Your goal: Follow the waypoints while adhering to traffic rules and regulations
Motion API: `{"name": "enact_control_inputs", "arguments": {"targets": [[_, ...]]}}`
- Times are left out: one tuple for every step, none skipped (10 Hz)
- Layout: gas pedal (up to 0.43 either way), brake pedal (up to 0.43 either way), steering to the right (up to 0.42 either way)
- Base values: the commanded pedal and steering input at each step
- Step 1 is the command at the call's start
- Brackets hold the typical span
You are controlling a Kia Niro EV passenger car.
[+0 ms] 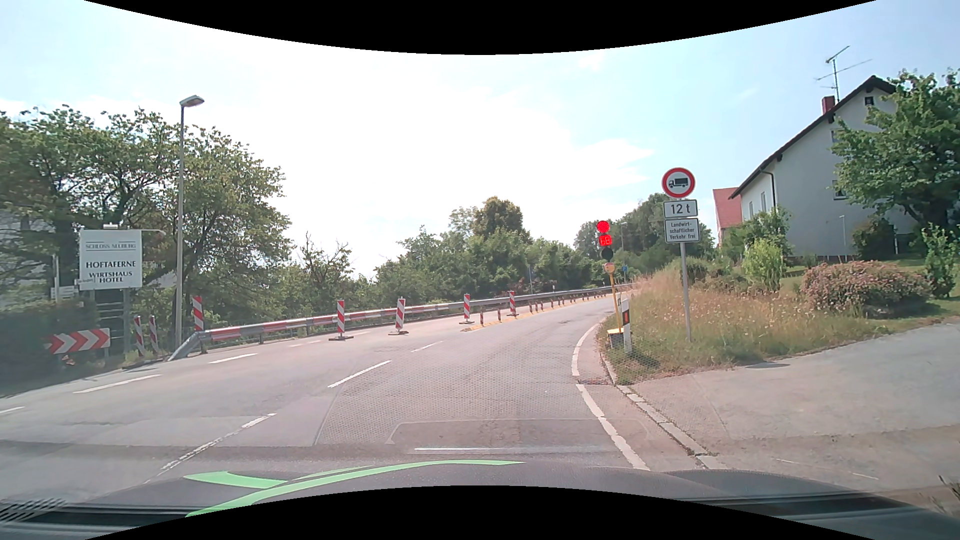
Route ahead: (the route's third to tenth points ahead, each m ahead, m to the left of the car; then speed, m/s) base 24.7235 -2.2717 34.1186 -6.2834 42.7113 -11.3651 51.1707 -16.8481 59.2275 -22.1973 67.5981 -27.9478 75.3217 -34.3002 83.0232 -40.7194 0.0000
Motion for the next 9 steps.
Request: {"name": "enact_control_inputs", "arguments": {"targets": [[0.0, 0.311, 0.072], [0.0, 0.311, 0.072], [0.0, 0.311, 0.072], [0.0, 0.311, 0.072], [0.0, 0.311, 0.072], [0.0, 0.311, 0.072], [0.0, 0.311, 0.072], [0.0, 0.311, 0.071], [0.0, 0.311, 0.072]]}}
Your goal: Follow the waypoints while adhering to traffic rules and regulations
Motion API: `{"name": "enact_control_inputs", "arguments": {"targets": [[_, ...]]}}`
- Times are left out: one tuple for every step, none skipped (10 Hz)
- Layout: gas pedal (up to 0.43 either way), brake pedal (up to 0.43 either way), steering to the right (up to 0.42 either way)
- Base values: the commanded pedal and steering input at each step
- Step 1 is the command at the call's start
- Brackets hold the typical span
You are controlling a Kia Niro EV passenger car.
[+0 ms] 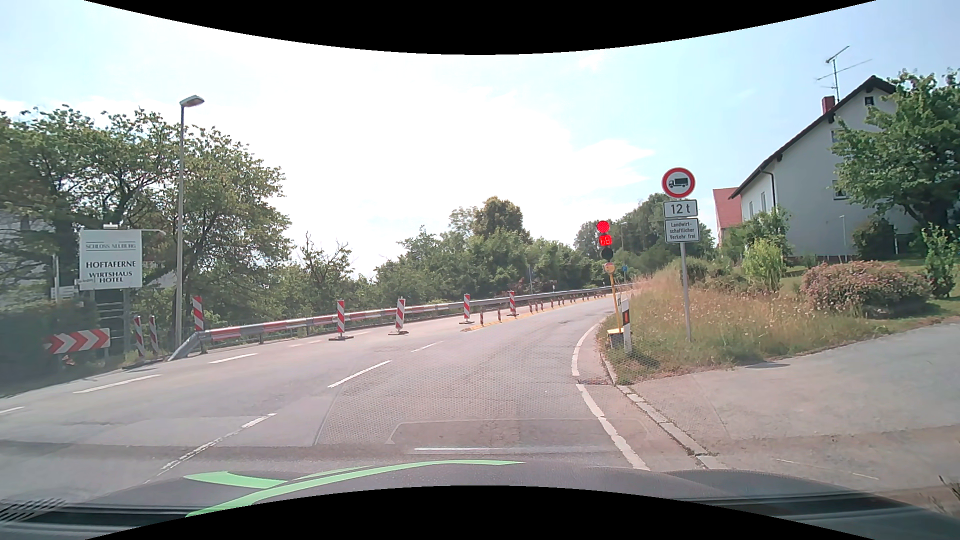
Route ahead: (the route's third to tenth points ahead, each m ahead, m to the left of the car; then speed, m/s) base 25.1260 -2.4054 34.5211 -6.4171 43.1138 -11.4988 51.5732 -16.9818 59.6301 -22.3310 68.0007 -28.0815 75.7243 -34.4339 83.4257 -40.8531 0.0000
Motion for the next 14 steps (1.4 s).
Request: {"name": "enact_control_inputs", "arguments": {"targets": [[0.0, 0.311, 0.071], [0.0, 0.311, 0.072], [0.0, 0.311, 0.072], [0.0, 0.311, 0.072], [0.0, 0.305, 0.072], [0.0, 0.305, 0.072], [0.0, 0.311, 0.072], [0.0, 0.311, 0.072], [0.0, 0.311, 0.072], [0.0, 0.311, 0.071], [0.0, 0.311, 0.072], [0.0, 0.311, 0.072], [0.0, 0.311, 0.072], [0.0, 0.305, 0.071]]}}
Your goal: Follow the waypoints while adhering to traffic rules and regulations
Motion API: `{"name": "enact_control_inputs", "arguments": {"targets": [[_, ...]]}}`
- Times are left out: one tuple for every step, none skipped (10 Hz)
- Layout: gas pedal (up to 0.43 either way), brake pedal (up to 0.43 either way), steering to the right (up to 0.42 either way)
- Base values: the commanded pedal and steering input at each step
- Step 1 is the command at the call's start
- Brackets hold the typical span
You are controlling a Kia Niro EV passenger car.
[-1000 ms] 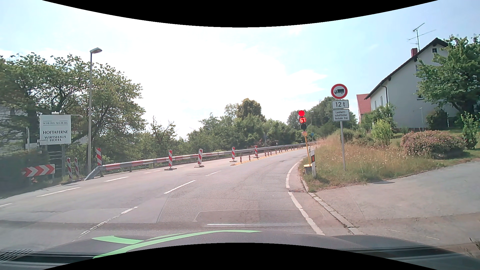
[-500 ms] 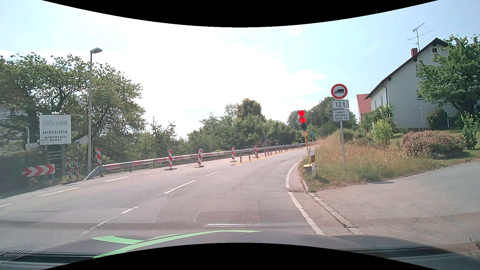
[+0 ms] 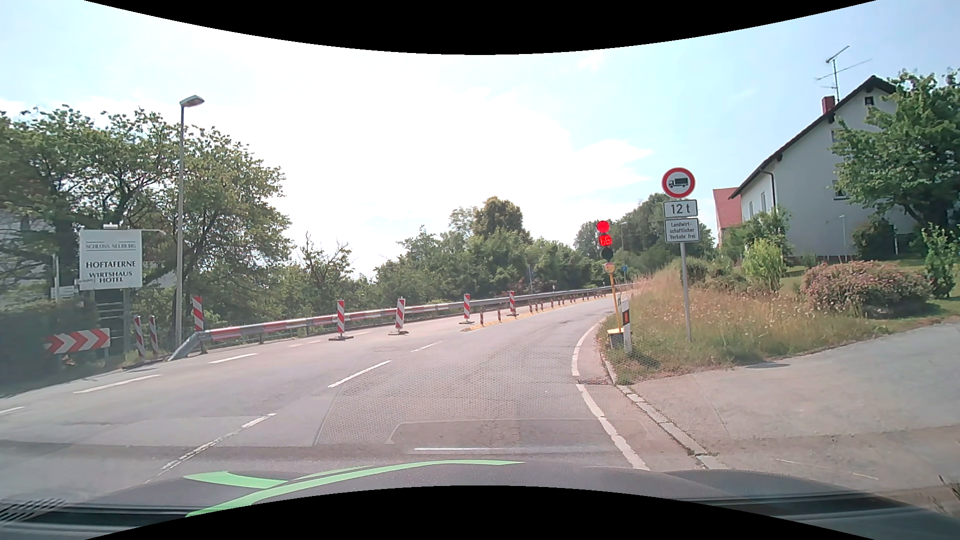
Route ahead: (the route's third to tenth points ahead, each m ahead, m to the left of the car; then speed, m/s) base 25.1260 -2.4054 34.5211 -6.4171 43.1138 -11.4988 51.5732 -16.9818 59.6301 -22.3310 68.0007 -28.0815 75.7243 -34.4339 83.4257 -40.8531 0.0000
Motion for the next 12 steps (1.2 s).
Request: {"name": "enact_control_inputs", "arguments": {"targets": [[0.0, 0.311, 0.072], [0.0, 0.305, 0.071], [0.0, 0.311, 0.072], [0.0, 0.305, 0.071], [0.0, 0.311, 0.072], [0.0, 0.311, 0.072], [0.0, 0.305, 0.072], [0.0, 0.311, 0.072], [0.0, 0.305, 0.072], [0.0, 0.311, 0.072], [0.0, 0.311, 0.072], [0.0, 0.305, 0.071]]}}
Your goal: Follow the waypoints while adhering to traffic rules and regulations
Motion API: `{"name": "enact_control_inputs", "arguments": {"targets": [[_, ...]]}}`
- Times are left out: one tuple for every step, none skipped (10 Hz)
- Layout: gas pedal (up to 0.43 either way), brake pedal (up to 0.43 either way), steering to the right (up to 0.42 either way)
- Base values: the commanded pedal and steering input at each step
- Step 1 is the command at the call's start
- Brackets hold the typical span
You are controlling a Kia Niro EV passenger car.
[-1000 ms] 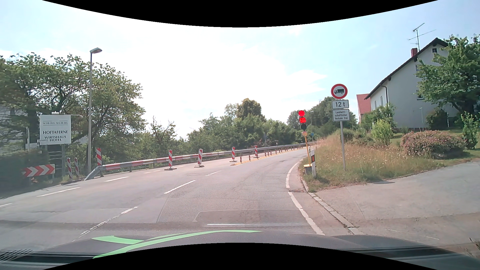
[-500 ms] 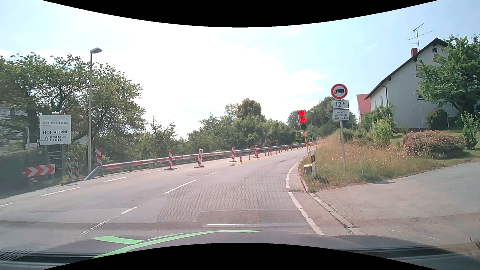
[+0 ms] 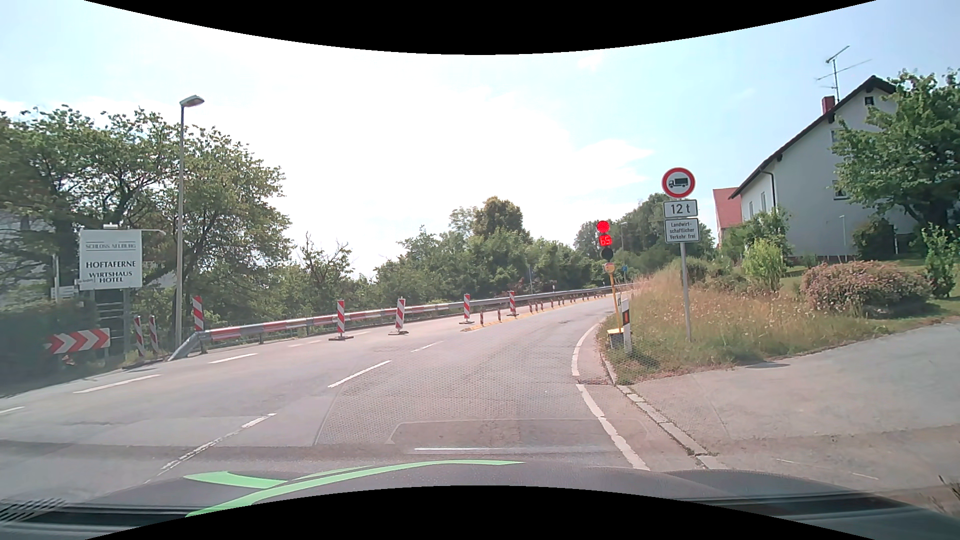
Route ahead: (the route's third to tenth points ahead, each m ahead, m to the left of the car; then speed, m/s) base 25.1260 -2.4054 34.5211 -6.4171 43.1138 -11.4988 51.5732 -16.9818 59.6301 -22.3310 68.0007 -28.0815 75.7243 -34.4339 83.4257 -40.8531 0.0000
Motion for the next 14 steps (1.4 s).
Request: {"name": "enact_control_inputs", "arguments": {"targets": [[0.0, 0.311, 0.072], [0.0, 0.305, 0.072], [0.0, 0.311, 0.072], [0.0, 0.311, 0.072], [0.0, 0.311, 0.072], [0.0, 0.311, 0.071], [0.0, 0.311, 0.072], [0.0, 0.311, 0.072], [0.0, 0.311, 0.072], [0.0, 0.311, 0.071], [0.0, 0.311, 0.072], [0.0, 0.311, 0.071], [0.0, 0.311, 0.072], [0.0, 0.311, 0.072]]}}
